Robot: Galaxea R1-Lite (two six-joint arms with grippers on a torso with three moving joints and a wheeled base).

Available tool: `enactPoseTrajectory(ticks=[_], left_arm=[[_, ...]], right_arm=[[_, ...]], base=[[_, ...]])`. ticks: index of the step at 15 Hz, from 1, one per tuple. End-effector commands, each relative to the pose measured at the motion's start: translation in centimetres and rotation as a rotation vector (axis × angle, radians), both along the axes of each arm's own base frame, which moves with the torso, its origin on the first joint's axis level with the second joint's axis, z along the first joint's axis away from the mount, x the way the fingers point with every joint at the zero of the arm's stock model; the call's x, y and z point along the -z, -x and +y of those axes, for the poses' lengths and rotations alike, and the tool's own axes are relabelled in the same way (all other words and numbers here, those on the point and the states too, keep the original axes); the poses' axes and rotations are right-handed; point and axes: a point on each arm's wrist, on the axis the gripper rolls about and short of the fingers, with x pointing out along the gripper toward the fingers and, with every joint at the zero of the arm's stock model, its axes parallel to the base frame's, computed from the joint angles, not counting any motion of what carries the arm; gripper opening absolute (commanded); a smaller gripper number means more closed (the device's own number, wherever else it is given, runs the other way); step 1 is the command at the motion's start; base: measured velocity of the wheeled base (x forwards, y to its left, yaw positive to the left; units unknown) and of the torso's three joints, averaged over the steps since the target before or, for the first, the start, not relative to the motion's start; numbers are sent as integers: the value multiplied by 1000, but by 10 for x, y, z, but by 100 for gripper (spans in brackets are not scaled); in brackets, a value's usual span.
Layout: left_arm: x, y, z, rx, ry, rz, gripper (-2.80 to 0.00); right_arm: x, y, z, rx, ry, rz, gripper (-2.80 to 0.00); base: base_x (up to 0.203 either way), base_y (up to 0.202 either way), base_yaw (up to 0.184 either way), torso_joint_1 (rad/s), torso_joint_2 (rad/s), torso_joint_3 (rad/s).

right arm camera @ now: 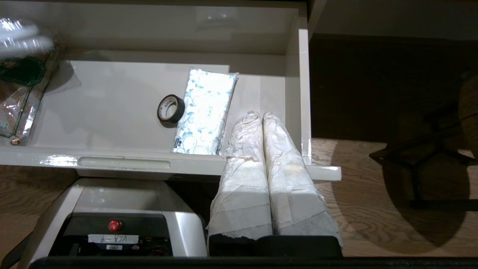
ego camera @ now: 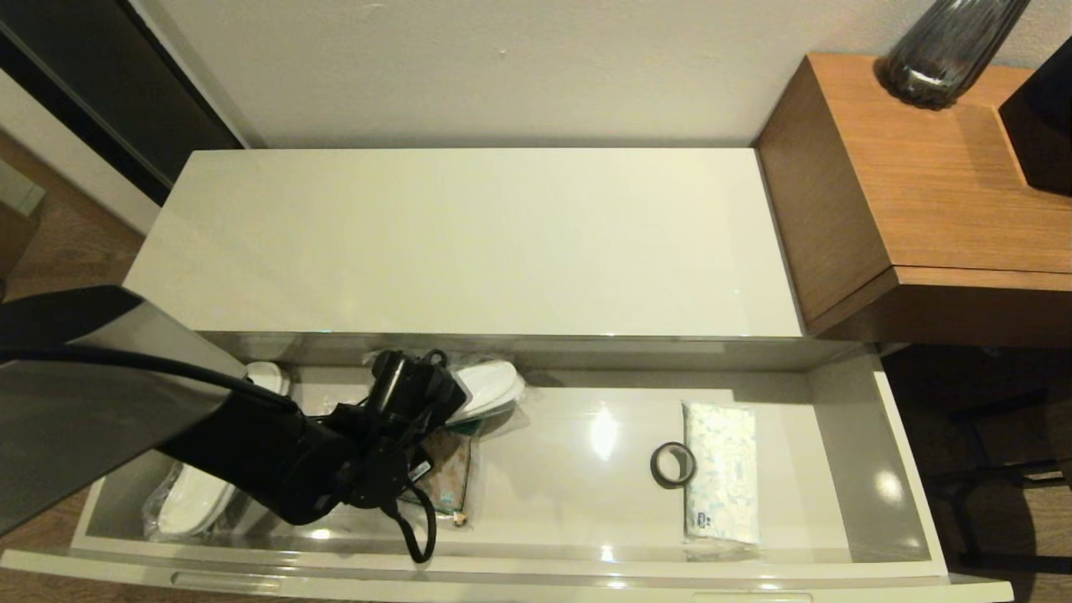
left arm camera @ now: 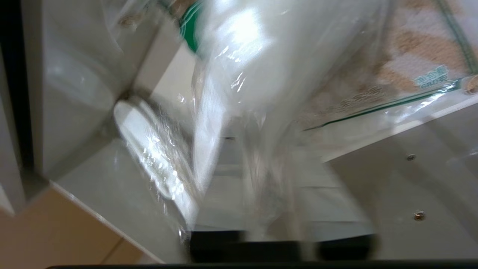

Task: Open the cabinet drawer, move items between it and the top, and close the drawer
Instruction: Put the disposable slippers in the drawer, then close the drawer

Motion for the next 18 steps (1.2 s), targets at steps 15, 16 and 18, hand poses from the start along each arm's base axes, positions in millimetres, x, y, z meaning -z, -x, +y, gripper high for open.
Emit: enactPoseTrajectory(ticks=[15,16,18], left_arm=[[-133,134,71,-179,379,-198,-280],[-134,151,81,-259,444,-146,-280],[-137,168,87,-381,616,-64,-280]], right_arm=[[0,0,0,-1,1,1,-280],[0,0,0,-1,1,1,-280],[0,0,0,-1,1,1,-280]], base=[[0,0,0,0,0,0],[0,0,0,0,0,0],[0,0,0,0,0,0]])
